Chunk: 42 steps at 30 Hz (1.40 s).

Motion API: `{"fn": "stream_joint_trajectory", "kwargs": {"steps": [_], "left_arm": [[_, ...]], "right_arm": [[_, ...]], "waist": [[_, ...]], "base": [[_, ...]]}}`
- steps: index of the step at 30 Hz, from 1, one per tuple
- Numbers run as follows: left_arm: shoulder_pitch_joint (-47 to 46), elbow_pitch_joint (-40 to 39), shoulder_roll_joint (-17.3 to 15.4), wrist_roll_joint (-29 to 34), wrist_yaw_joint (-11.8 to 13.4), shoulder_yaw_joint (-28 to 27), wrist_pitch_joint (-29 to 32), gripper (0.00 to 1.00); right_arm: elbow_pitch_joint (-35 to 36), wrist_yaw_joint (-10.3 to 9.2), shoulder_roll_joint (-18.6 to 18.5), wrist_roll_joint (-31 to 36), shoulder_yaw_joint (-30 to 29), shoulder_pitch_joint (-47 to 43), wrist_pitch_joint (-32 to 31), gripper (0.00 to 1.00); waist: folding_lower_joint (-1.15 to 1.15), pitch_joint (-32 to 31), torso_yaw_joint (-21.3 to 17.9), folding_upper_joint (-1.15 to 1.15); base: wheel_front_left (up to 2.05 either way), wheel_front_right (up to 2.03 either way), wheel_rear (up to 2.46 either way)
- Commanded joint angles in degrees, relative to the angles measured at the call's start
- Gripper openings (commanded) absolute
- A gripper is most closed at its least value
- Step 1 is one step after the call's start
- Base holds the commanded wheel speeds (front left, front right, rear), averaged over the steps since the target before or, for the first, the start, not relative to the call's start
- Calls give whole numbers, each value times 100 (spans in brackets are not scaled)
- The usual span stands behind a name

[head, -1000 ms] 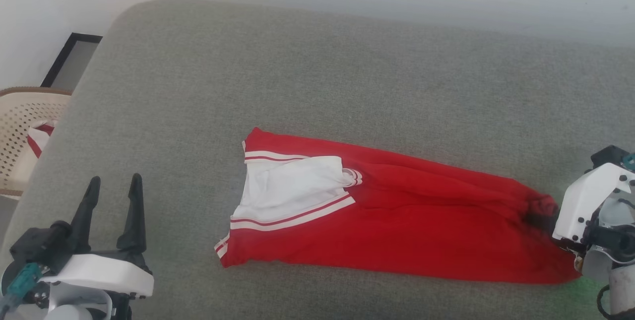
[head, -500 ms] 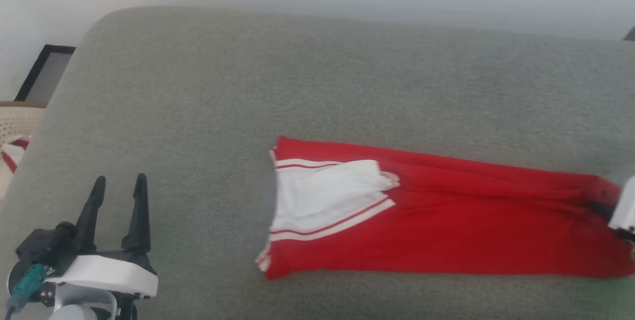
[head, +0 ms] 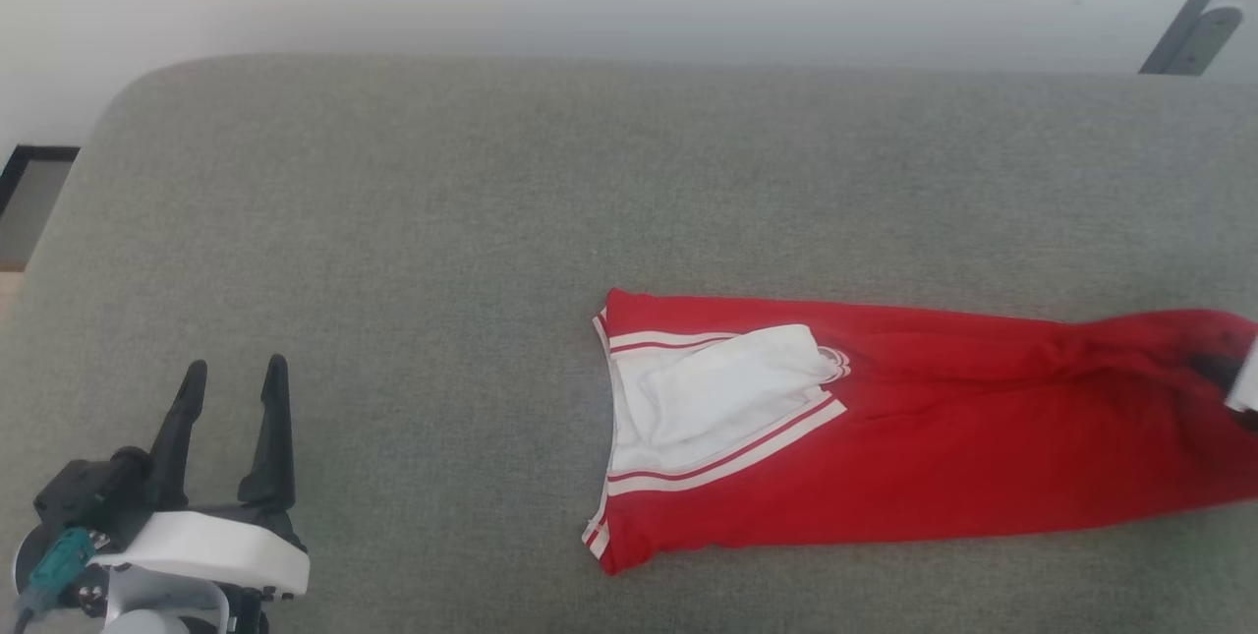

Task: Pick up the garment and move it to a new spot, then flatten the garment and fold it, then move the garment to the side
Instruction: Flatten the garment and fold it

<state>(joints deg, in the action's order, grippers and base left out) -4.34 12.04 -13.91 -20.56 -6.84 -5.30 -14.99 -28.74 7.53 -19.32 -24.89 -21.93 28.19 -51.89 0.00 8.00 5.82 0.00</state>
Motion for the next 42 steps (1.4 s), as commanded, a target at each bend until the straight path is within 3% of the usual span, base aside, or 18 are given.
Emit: {"fn": "stream_joint_trajectory", "kwargs": {"steps": [1,9,15,22,35,36,37,38,42], "left_arm": [[46,14,15,41,-20,-30,-24,100],[55,115,95,105,-52,21,-24,100],[-82,209,92,55,-54,158,-24,100],[-377,392,111,7,-64,480,-24,100],[-797,630,82,-167,-66,924,-24,100],[-810,639,79,-181,-66,936,-24,100],[-818,652,73,-194,-66,938,-24,100],[-829,668,65,-205,-63,938,-24,100],[-850,706,44,-252,-64,910,-24,100]], "right_arm": [[102,-8,64,-116,61,-61,-42,0],[1240,-6,795,-902,731,-551,-362,0],[1588,-6,1299,-1118,1327,-727,-296,0],[1302,-6,1574,-1251,1932,-569,41,0],[62,-5,1647,-1500,3126,67,1073,0],[-56,-5,1648,-1530,3212,122,1166,7],[-170,-5,1647,-1578,3269,167,1249,31],[-263,-5,1646,-1564,3370,227,1322,100],[-558,-5,1648,-1713,3632,400,1529,100]], "waist": [[0,-56,-43,0],[0,-270,-41,0],[0,-355,154,0],[0,-326,530,0],[0,-251,957,0],[0,-251,970,0],[0,-253,979,0],[0,-257,983,0],[0,-290,963,0]], "base": [[0,0,0],[0,0,0],[0,0,0],[0,0,0],[0,0,0],[0,0,0],[0,0,0],[0,0,0],[0,0,0]]}}
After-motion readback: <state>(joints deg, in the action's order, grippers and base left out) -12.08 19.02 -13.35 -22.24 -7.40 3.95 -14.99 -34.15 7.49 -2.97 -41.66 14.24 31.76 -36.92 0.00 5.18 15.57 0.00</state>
